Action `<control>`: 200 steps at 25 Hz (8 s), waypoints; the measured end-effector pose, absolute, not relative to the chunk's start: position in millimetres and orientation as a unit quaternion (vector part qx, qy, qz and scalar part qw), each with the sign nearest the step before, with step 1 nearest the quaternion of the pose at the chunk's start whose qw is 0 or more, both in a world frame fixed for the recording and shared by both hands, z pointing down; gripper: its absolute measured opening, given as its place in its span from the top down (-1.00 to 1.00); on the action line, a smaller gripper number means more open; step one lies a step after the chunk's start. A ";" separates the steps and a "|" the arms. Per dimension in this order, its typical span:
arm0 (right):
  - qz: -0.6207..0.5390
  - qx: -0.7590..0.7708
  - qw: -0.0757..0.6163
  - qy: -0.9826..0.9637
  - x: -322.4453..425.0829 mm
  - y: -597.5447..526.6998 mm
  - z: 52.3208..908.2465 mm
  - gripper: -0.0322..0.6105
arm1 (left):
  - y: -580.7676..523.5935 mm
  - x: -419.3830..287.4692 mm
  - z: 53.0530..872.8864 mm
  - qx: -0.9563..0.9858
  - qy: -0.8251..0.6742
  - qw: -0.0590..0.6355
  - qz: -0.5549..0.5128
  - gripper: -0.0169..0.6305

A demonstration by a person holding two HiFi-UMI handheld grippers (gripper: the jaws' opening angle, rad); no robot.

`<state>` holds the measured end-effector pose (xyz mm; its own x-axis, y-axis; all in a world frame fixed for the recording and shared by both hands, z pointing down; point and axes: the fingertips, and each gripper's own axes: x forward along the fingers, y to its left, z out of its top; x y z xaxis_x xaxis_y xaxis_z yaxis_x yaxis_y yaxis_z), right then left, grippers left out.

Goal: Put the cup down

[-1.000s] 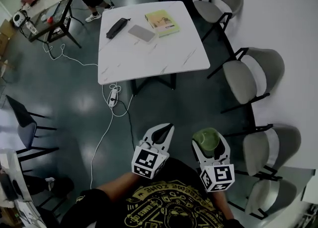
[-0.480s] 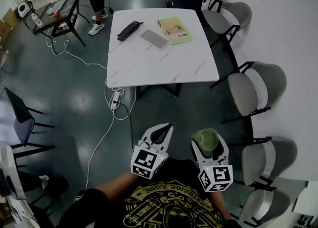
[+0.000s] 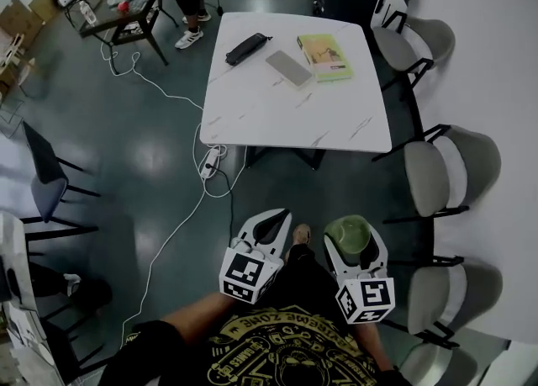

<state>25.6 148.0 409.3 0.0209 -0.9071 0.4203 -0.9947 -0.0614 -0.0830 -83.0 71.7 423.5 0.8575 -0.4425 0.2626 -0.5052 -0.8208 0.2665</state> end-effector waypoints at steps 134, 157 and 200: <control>0.184 0.594 0.185 -0.761 125.1 -341.7 476.5 -0.28 | -349.9 4.4 484.5 0.894 -0.372 0.197 0.154 0.92; 0.192 0.577 0.203 -0.767 143.0 -400.5 542.7 -0.28 | -383.2 32.6 543.8 0.877 -0.376 0.222 0.199 0.92; 0.174 0.546 0.220 -0.790 131.9 -407.7 578.1 -0.29 | -392.7 35.6 551.3 0.876 -0.374 0.231 0.197 0.92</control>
<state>131.9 -407.7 578.1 -0.3077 -0.7846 0.5383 -0.9383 0.3440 -0.0350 35.6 -392.7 551.3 0.6421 -0.5647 0.5184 -0.7470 -0.6127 0.2579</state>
